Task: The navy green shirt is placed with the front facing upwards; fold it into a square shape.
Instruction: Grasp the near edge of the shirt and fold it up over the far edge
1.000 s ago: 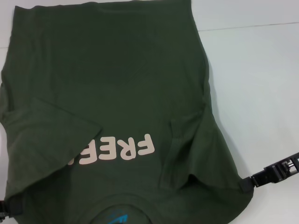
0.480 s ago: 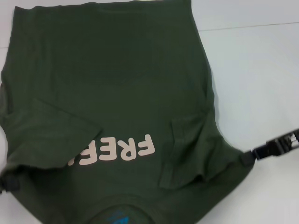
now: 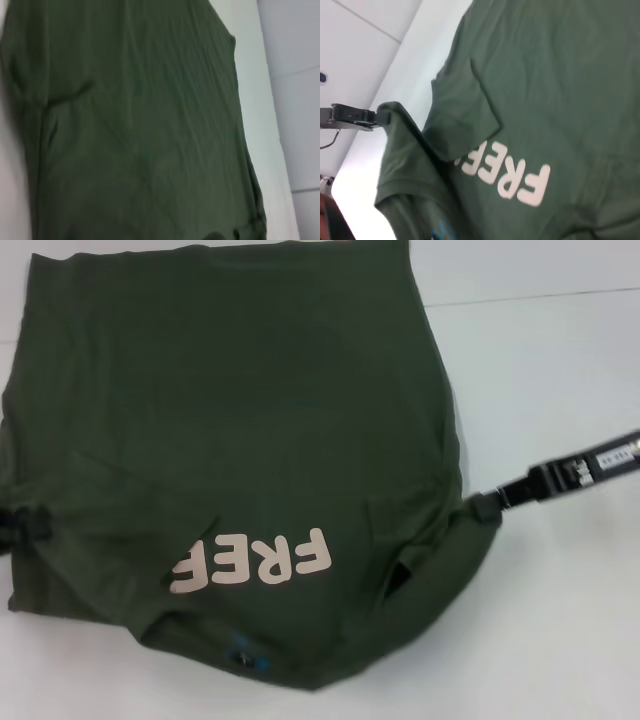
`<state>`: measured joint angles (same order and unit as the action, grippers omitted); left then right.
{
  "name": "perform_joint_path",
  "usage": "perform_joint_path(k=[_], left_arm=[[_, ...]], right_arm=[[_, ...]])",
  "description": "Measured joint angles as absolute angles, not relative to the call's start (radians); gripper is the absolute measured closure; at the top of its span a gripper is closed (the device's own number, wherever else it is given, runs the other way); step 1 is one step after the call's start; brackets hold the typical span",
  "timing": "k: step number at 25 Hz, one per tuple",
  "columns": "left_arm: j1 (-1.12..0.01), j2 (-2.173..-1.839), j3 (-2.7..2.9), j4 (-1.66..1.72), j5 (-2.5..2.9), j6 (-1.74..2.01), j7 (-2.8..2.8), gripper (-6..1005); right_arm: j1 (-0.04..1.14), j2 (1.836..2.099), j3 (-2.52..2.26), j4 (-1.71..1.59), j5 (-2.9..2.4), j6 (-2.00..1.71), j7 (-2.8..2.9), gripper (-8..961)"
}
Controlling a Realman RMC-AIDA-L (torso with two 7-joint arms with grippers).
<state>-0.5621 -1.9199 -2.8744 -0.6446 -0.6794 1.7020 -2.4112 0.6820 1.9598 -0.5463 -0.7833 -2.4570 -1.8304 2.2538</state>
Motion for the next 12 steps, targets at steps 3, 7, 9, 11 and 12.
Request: perform_joint_path(k=[3,7,9,11,12], left_arm=[[-0.595,-1.922,-2.871,-0.64,-0.682,1.65,-2.415,975],[-0.631,-1.922,-2.869,-0.64,-0.7,1.606,-2.417,975],[-0.655,-1.92,-2.868,-0.641,-0.703,1.583,-2.422,975],[-0.674,-1.919,-2.863,-0.645,-0.703,1.564,-2.427,975],[-0.683,-1.918,-2.859,-0.646,-0.704,1.553,-2.429,975]], right_arm=[[0.695,1.959,-0.546,-0.784,-2.433,-1.806,2.274,921],[0.707,1.947,-0.548,-0.794,-2.385,-1.773,2.302,920],[0.716,1.944,-0.55,-0.798,-2.378,-1.753,2.313,919],[0.728,1.945,-0.549,-0.804,-2.376,-1.726,2.321,919],[0.734,1.946,-0.547,-0.806,-2.375,-1.714,2.323,918]])
